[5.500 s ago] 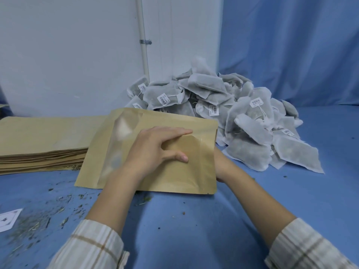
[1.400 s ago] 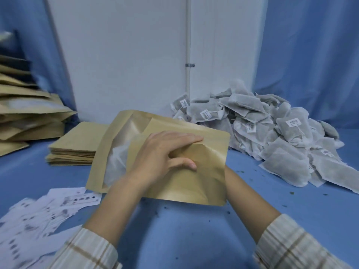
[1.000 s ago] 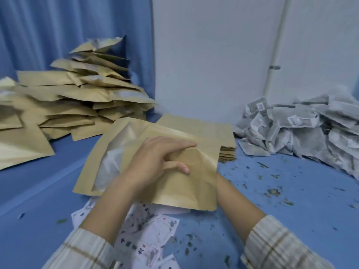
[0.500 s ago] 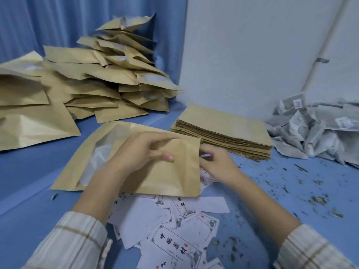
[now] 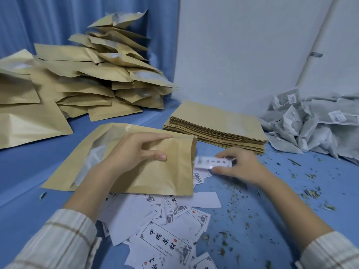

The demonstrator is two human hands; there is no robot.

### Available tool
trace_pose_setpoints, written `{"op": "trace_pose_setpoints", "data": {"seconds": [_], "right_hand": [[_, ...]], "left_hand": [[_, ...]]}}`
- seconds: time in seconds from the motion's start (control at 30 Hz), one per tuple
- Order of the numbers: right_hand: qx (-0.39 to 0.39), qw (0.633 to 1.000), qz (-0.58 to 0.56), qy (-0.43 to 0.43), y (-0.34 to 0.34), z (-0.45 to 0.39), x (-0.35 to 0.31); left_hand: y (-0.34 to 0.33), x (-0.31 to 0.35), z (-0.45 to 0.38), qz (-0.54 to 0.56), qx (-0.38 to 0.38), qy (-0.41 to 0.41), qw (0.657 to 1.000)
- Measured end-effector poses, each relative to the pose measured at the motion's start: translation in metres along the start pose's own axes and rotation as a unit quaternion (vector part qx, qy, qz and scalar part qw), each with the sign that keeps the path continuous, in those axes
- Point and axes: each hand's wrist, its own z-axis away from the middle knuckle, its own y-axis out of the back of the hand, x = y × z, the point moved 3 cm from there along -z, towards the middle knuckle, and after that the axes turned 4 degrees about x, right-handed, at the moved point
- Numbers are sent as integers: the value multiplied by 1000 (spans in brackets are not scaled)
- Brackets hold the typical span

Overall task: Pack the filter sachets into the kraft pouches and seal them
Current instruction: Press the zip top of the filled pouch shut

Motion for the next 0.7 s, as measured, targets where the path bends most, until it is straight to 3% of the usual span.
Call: {"op": "trace_pose_setpoints", "data": {"seconds": [0.17, 0.37, 0.47, 0.57, 0.63, 0.7], "right_hand": [[-13, 994, -102, 36, 37, 7, -18], [-34, 978, -10, 207, -9, 6, -79], [-81, 973, 61, 207, -15, -3, -92], [-98, 981, 13, 170, 1, -9, -97], [-85, 986, -27, 138, 18, -13, -104], [-42, 986, 14, 162, 36, -20, -116]], "left_hand": [[2, 3, 0, 9, -5, -1, 1000], [-4, 31, -5, 39, -41, -25, 998], [-7, 42, -11, 48, -54, -34, 997], [-4, 51, -16, 54, -51, -34, 997], [0, 61, -19, 37, -11, -57, 998], [7, 78, -19, 36, 33, -82, 995]]}}
